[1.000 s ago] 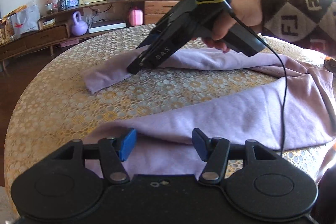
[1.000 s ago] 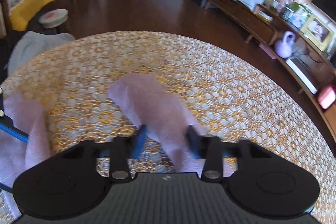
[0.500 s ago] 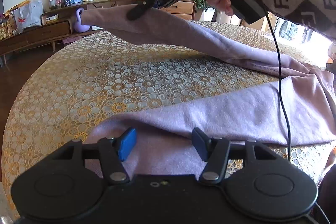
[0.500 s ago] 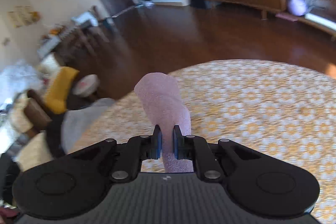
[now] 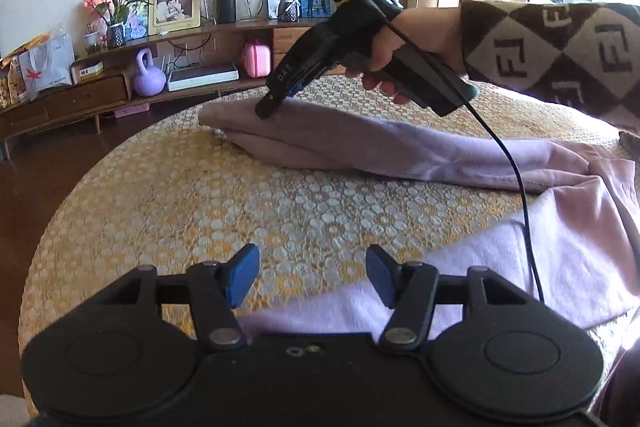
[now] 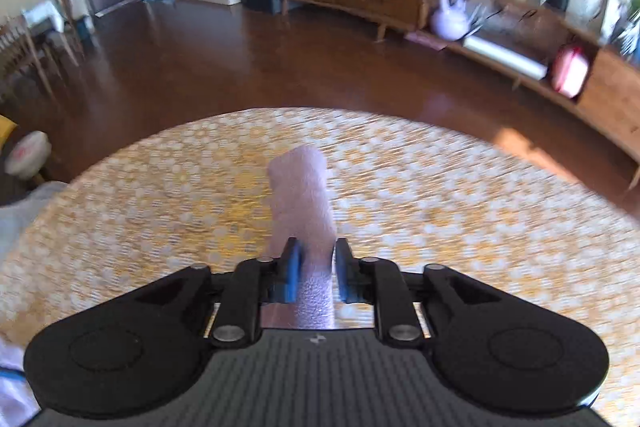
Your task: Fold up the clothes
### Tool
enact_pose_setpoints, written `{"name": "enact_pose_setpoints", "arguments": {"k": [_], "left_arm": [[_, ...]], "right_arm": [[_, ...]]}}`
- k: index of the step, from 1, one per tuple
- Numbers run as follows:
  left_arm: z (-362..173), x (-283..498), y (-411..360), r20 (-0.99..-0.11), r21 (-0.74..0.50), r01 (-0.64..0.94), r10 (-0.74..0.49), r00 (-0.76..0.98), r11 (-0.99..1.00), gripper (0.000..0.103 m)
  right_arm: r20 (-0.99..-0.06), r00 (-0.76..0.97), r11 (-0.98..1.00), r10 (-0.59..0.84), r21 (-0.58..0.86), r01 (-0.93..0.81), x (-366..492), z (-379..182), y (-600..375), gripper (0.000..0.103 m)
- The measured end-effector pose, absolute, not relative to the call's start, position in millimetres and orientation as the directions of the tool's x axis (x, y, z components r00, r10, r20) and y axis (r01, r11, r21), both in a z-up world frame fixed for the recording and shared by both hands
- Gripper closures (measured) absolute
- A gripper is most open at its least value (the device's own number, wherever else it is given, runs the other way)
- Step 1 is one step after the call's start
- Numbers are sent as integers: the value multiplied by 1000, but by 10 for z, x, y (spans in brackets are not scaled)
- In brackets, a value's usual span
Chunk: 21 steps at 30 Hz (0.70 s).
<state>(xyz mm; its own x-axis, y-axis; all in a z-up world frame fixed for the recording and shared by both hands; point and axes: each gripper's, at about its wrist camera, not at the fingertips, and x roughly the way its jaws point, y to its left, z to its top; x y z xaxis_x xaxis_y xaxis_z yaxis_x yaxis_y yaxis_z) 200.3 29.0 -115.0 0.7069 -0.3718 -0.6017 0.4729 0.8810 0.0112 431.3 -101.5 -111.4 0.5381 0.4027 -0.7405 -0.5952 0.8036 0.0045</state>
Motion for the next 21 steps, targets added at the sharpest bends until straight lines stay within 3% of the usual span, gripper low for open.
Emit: {"name": "enact_pose_setpoints", "arguments": {"k": [3, 5, 12, 21], "left_arm": [[-1080, 2271, 169, -595, 27, 503, -390, 702, 864, 0], [-1095, 2457, 80, -607, 28, 522, -400, 686, 852, 0], [-1306, 3044, -154, -671, -41, 531, -418, 613, 846, 0], [-1490, 3603, -240, -691, -267, 398, -462, 556, 878, 0]], "right_arm": [[-730, 558, 816, 395, -1, -578, 4263, -932, -1280, 56], [-720, 565, 807, 403, -12, -590, 4126, -817, -1485, 50], [-721, 523, 735, 454, -30, -678, 3447, -704, -1996, 50], [-759, 445, 685, 476, 3, -728, 3134, -1010, -2150, 50]]}}
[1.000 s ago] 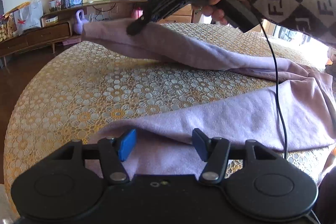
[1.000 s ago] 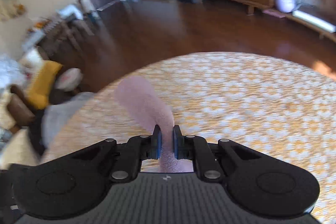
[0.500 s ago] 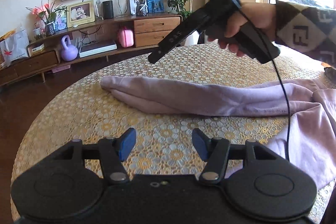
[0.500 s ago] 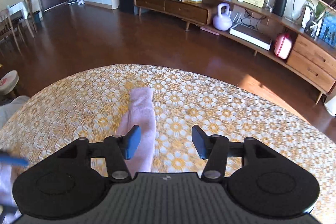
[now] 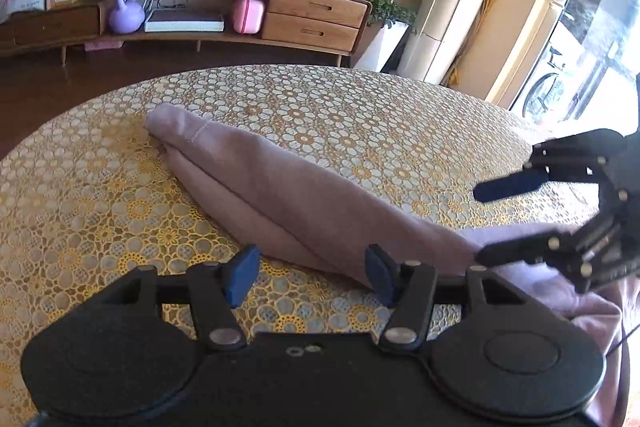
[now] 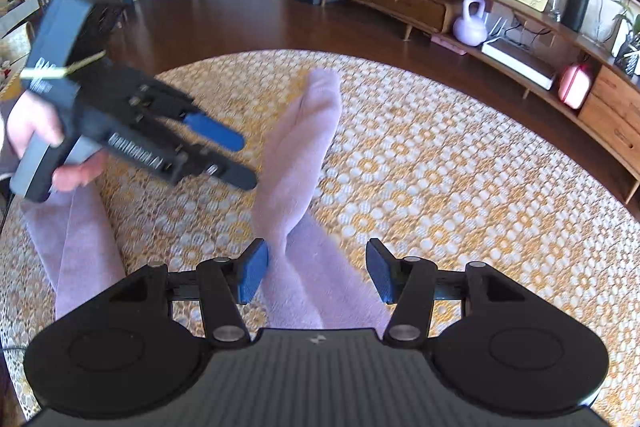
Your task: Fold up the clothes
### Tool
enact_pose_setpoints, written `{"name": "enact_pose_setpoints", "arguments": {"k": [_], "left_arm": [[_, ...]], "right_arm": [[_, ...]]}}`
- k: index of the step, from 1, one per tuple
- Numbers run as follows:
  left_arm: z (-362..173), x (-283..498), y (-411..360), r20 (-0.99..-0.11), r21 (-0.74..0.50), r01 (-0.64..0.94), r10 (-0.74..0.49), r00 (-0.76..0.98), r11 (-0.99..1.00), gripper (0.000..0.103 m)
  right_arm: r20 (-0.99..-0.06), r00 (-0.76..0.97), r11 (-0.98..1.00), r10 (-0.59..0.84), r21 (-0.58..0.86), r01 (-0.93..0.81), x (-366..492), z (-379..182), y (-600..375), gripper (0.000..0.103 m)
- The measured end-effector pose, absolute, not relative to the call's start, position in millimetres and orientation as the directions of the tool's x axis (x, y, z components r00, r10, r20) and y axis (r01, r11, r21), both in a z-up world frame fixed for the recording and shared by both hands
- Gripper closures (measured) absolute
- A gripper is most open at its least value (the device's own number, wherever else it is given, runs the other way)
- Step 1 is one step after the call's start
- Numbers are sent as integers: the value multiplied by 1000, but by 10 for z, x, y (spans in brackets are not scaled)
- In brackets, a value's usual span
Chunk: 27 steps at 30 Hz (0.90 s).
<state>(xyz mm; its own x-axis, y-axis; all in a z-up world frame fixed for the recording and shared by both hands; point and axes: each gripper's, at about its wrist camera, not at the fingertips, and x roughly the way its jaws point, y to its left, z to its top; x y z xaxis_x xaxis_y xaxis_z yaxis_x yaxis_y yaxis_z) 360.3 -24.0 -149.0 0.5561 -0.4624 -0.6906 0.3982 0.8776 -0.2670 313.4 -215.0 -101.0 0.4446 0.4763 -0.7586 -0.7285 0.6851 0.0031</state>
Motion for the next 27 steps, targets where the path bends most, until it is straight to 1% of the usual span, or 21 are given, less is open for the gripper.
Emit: {"name": "enact_pose_setpoints", "arguments": {"k": [4, 7, 9, 15, 20, 24, 27], "left_arm": [[-1592, 3791, -208, -680, -395, 347, -525, 512, 850, 0], [-1681, 3900, -210, -678, -468, 300, -556, 481, 831, 0], [-1720, 3956, -187, -668, -499, 277, -568, 481, 821, 0], [-1800, 4099, -81, -641, -601, 181, -604, 473, 779, 0], [-1851, 4173, -120, -655, -606, 176, -612, 442, 776, 0], [-1872, 4209, -132, -633, -637, 158, -629, 451, 755, 0], [-1843, 4191, -212, -647, -601, 173, -602, 468, 780, 0]], "right_arm": [[-780, 422, 675, 462, 1, -738, 3128, -1178, -2111, 50], [-800, 400, 666, 447, -1, -746, 3100, -1314, -2094, 50], [-810, 394, 660, 434, -13, -752, 3063, -1390, -2092, 50], [-797, 400, 668, 452, 6, -744, 3031, -1412, -2148, 50], [-793, 403, 673, 458, 12, -740, 3055, -1418, -2149, 49], [-792, 408, 672, 454, 4, -741, 3043, -1425, -2117, 48], [-791, 408, 672, 456, 5, -741, 3037, -1423, -2116, 47]]}}
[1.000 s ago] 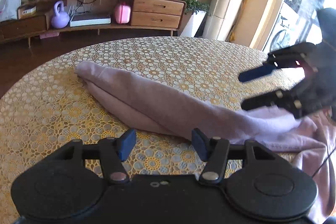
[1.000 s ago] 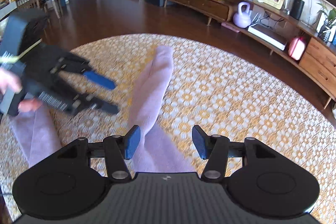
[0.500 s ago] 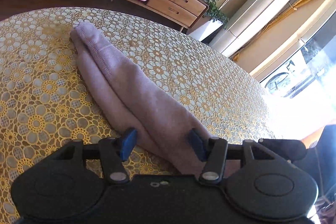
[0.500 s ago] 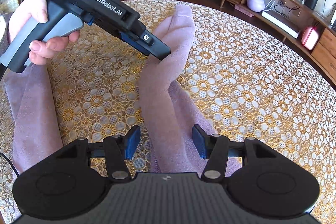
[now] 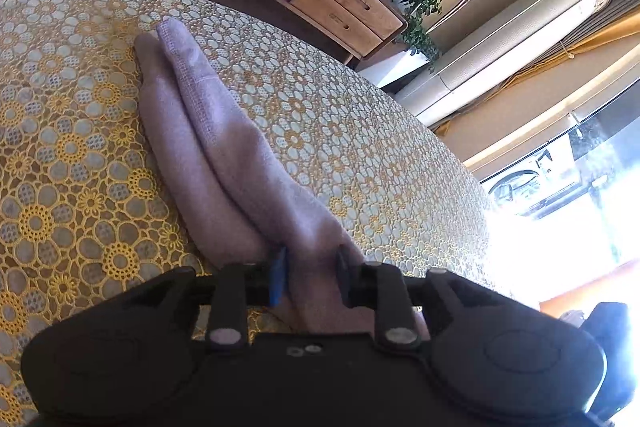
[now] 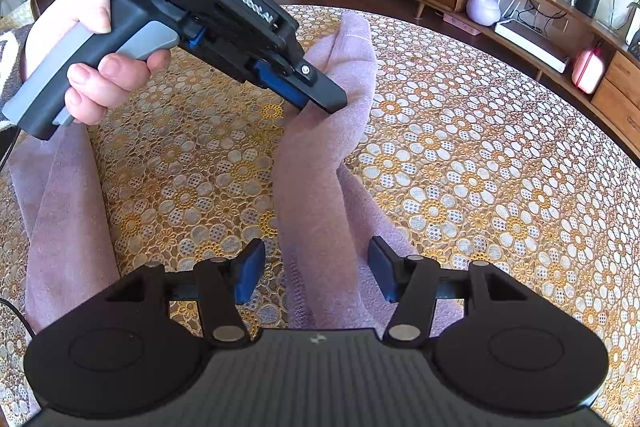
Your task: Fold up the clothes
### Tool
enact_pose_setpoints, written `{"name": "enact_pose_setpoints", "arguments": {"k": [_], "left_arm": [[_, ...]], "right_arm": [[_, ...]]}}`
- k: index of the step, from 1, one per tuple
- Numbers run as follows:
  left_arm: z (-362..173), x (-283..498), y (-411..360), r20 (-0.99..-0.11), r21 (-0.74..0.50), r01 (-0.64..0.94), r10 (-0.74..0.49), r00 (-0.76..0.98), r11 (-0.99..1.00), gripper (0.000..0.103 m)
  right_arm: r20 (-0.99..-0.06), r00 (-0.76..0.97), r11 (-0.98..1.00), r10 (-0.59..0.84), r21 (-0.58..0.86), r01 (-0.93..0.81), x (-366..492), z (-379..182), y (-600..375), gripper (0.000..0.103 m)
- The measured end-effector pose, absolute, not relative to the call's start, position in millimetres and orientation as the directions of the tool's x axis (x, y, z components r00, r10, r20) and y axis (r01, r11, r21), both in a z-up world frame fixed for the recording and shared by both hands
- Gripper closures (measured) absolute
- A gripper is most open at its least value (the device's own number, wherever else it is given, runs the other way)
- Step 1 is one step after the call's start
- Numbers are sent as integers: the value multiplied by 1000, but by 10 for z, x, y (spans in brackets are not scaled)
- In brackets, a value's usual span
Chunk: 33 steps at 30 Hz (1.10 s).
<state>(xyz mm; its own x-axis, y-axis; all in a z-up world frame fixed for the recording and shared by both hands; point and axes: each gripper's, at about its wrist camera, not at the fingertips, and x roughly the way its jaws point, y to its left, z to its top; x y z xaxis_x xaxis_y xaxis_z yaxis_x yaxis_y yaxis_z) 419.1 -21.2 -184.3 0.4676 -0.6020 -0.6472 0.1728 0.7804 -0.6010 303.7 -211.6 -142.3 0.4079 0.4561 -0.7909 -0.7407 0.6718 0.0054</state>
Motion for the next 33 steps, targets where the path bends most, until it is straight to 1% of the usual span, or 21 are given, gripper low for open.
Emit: {"name": "enact_pose_setpoints", "arguments": {"k": [1, 7, 11, 13, 17, 20, 23, 25, 28, 29, 31, 32, 33], "left_arm": [[-1839, 4172, -242, -655, -586, 177, -591, 472, 791, 0], [-1672, 3928, -124, -609, -598, 179, -588, 532, 782, 0], [-1570, 3584, 245, -593, -604, 153, -569, 570, 782, 0], [-1598, 3337, 381, -606, -600, 127, -552, 573, 790, 0], [-1706, 2959, 546, -625, -617, 57, -533, 570, 785, 0], [-1823, 2846, 536, -659, -598, 24, -509, 554, 801, 0], [-1895, 2830, 504, -682, -579, 11, -492, 541, 815, 0], [-1880, 2822, 514, -680, -577, 20, -493, 543, 817, 0], [-1869, 2842, 526, -677, -577, 30, -498, 543, 816, 0], [-1868, 2843, 526, -674, -579, 32, -499, 545, 815, 0], [-1864, 2846, 526, -669, -579, 38, -500, 550, 815, 0], [-1868, 2836, 530, -668, -576, 40, -499, 552, 816, 0], [-1867, 2833, 530, -666, -578, 40, -500, 554, 815, 0]], "right_arm": [[-790, 407, 673, 458, 9, -740, 3039, -1422, -2120, 47], [-772, 404, 669, 491, 36, -743, 3030, -1314, -2206, 47], [-705, 392, 667, 591, 153, -729, 3084, -1059, -2502, 43], [-684, 406, 682, 607, 186, -707, 3155, -972, -2604, 43], [-729, 451, 713, 514, 72, -697, 3288, -1033, -2389, 43], [-756, 453, 701, 473, 11, -713, 3379, -1188, -2045, 43], [-791, 432, 669, 434, -38, -742, 3448, -1355, -1710, 44], [-810, 419, 643, 412, -68, -763, 3439, -1449, -1584, 44], [-807, 433, 625, 402, -104, -774, 3383, -1489, -1551, 44], [-805, 438, 625, 401, -109, -773, 3378, -1491, -1557, 44], [-807, 421, 637, 413, -74, -767, 3418, -1493, -1593, 47], [-814, 397, 645, 425, -36, -764, 3460, -1494, -1610, 49], [-821, 367, 649, 438, 7, -760, 3508, -1497, -1632, 56]]}}
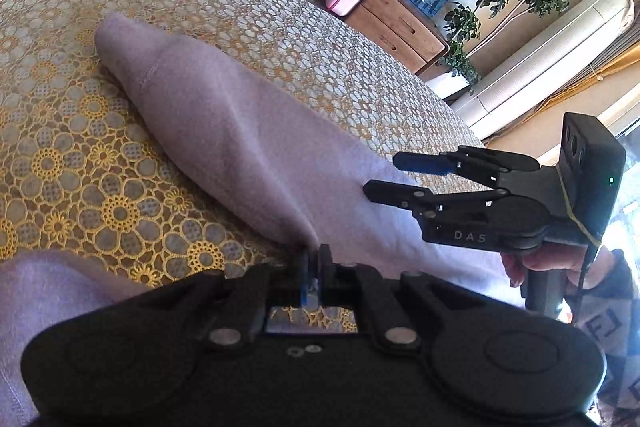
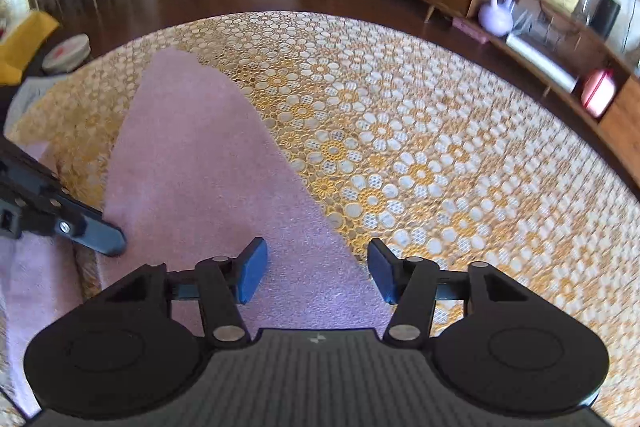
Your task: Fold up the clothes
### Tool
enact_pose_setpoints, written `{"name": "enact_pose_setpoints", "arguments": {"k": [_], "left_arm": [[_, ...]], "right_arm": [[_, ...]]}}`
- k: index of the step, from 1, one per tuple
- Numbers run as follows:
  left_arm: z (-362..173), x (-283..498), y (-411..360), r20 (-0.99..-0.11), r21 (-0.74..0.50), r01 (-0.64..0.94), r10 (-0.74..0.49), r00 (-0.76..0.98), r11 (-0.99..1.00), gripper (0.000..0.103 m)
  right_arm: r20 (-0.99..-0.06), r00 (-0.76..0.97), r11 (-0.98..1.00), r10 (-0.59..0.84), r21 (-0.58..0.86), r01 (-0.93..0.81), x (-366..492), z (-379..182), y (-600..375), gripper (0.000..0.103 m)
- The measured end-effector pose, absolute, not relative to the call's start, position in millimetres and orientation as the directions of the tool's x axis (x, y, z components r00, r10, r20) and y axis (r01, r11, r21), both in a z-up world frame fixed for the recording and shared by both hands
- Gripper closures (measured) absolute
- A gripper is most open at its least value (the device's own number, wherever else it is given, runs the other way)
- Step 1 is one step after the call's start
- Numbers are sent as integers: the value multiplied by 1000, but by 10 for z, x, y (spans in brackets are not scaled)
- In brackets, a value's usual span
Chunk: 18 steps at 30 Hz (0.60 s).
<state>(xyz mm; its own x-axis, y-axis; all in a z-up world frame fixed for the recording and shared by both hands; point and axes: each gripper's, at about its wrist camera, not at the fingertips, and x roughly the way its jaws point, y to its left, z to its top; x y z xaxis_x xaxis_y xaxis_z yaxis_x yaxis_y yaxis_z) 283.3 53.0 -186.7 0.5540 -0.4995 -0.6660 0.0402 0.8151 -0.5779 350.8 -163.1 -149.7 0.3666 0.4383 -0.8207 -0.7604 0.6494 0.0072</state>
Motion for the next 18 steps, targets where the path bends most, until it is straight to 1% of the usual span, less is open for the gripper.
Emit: {"name": "enact_pose_setpoints", "arguments": {"k": [1, 2, 3, 4, 5, 6, 8, 12, 18], "left_arm": [[-1859, 2809, 529, -665, -578, 42, -500, 555, 815, 0], [-1854, 2799, 529, -665, -575, 45, -499, 556, 817, 0], [-1851, 2793, 529, -665, -572, 49, -498, 557, 819, 0], [-1848, 2786, 529, -665, -569, 52, -497, 558, 821, 0], [-1844, 2783, 526, -665, -566, 55, -495, 560, 823, 0], [-1841, 2781, 522, -665, -563, 57, -492, 562, 825, 0], [-1827, 2774, 510, -662, -554, 60, -484, 573, 830, 0], [-1672, 2809, 419, -646, -503, 85, -439, 624, 860, 0], [-1440, 3258, 253, -638, -420, 101, -373, 674, 902, 0]], "right_arm": [[-824, 339, 648, 454, 44, -761, 3541, -1495, -1647, 61], [-824, 331, 642, 460, 52, -765, 3547, -1487, -1656, 68], [-823, 335, 635, 458, 39, -772, 3514, -1481, -1642, 77], [-823, 339, 627, 456, 27, -779, 3480, -1475, -1627, 82], [-822, 344, 619, 455, 14, -785, 3446, -1469, -1613, 90], [-819, 357, 613, 448, -9, -790, 3404, -1466, -1592, 93], [-803, 434, 611, 408, -113, -784, 3269, -1471, -1515, 96], [-755, 559, 592, 342, -289, -752, 3120, -1482, -1390, 96], [-726, 634, 645, 266, -355, -677, 3598, -1425, -1410, 96]]}}
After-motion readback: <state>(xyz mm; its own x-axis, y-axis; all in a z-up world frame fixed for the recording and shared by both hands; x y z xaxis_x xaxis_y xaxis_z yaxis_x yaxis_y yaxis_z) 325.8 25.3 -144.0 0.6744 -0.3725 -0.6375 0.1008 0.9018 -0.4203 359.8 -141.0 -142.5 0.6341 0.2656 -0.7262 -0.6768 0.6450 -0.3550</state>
